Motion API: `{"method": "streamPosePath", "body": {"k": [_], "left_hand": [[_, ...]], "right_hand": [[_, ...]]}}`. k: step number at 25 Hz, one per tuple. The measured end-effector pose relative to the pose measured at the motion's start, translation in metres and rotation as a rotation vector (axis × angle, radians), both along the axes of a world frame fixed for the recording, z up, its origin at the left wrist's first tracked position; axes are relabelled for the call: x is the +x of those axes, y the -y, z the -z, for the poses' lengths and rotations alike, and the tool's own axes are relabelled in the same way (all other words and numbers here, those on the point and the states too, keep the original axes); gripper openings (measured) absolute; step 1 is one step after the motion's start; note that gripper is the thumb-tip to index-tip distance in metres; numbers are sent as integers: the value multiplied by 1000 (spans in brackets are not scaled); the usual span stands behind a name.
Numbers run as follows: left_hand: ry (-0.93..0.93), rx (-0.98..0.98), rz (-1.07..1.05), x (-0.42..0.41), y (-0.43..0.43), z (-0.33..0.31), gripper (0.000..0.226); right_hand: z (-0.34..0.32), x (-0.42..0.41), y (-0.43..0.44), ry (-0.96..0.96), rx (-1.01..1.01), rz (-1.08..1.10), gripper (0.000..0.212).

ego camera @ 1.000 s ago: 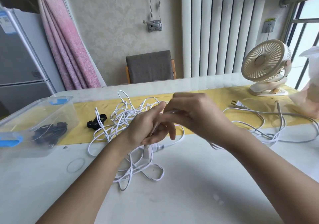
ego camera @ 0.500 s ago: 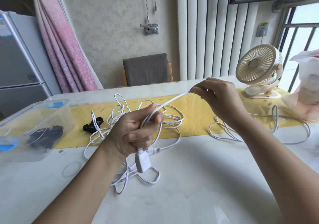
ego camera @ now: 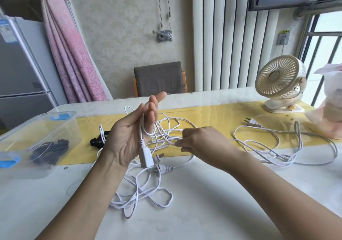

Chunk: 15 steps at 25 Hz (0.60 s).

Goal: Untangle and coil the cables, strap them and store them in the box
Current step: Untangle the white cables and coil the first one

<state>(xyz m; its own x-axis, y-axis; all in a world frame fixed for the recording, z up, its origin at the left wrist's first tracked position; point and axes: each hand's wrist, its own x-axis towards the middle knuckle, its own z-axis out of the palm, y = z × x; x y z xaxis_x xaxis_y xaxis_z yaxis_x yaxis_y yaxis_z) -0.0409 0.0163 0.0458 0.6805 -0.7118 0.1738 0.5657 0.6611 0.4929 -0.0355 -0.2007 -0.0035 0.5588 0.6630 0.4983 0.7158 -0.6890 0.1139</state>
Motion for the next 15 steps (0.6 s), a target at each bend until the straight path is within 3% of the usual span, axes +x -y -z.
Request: {"method": "streamPosePath", "body": {"k": [2, 6, 9, 12, 13, 15], "left_hand": [[144, 83, -183, 4, 6, 3, 44], [504, 642, -794, 9, 16, 19, 35], [851, 937, -930, 7, 28, 34, 30], [1218, 1329, -984, 7, 29, 43, 44], [1265, 1424, -954, 6, 30, 44, 44], [1175, 1499, -892, 5, 28, 43, 36]], "right_hand": [[3, -7, -9, -8, -8, -62, 14], [1, -17, -22, 18, 53, -90, 25], [4, -17, -23, 38, 79, -101, 23], [3, -19, -22, 42, 79, -96, 29], [-1, -21, -21, 72, 98, -112, 26], [-11, -26, -17, 179, 193, -139, 23]]}}
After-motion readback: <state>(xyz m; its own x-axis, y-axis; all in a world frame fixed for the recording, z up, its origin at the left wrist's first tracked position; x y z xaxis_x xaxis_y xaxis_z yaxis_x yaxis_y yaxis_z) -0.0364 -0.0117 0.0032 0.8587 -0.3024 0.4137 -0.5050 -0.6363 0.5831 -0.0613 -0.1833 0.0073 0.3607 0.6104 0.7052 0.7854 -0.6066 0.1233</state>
